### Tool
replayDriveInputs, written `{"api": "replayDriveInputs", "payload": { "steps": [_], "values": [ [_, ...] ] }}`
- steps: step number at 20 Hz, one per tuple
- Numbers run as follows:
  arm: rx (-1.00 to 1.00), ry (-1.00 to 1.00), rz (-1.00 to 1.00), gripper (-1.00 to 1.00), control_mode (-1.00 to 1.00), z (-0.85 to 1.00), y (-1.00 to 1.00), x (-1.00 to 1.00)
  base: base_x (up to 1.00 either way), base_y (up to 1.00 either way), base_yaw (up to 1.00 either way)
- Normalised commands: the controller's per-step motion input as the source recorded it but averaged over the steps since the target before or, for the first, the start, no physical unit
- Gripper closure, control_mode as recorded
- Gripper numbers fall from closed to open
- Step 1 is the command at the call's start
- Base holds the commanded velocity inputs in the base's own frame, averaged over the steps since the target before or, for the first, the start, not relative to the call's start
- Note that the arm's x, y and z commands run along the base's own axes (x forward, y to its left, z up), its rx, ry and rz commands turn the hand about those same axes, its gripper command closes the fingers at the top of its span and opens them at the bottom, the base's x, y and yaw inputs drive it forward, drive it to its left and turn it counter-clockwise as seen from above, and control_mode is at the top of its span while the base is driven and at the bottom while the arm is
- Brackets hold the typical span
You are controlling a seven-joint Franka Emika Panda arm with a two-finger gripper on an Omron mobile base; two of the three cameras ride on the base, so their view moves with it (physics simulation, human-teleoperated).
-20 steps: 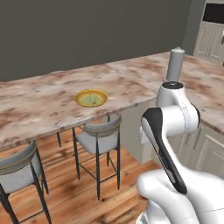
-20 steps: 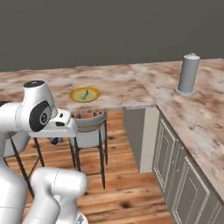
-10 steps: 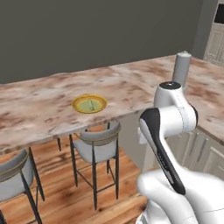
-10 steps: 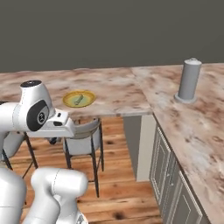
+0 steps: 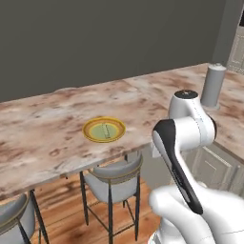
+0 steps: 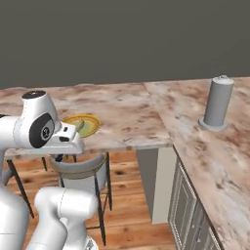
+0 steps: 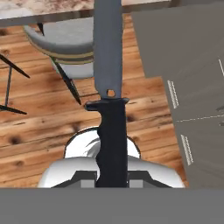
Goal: Retrieve the butter from the fridge and place it on a plate on the dining table. Then retrieve the butter knife by the fridge and place it near the plate.
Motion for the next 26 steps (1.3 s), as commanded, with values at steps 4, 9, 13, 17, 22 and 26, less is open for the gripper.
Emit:
{"api": "replayDriveInputs", "payload": {
  "steps": [4,9,13,17,22,26],
  "values": [
    [0.0,0.0,0.0,1.0,1.0,0.0,0.0,0.0,0.97,-0.23,-0.06],
    [0.0,0.0,0.0,1.0,1.0,0.0,0.0,0.0,0.65,-0.36,-0.07],
    [0.0,0.0,0.0,1.0,1.0,0.0,0.0,0.0,0.38,-0.31,-0.06],
    [0.0,0.0,0.0,1.0,1.0,0.0,0.0,0.0,0.46,-0.45,-0.06],
    [0.0,0.0,0.0,1.0,1.0,0.0,0.0,0.0,0.05,-0.56,-0.18],
    [0.0,0.0,0.0,1.0,1.0,0.0,0.0,0.0,0.0,-0.46,-0.2]
  ]
}}
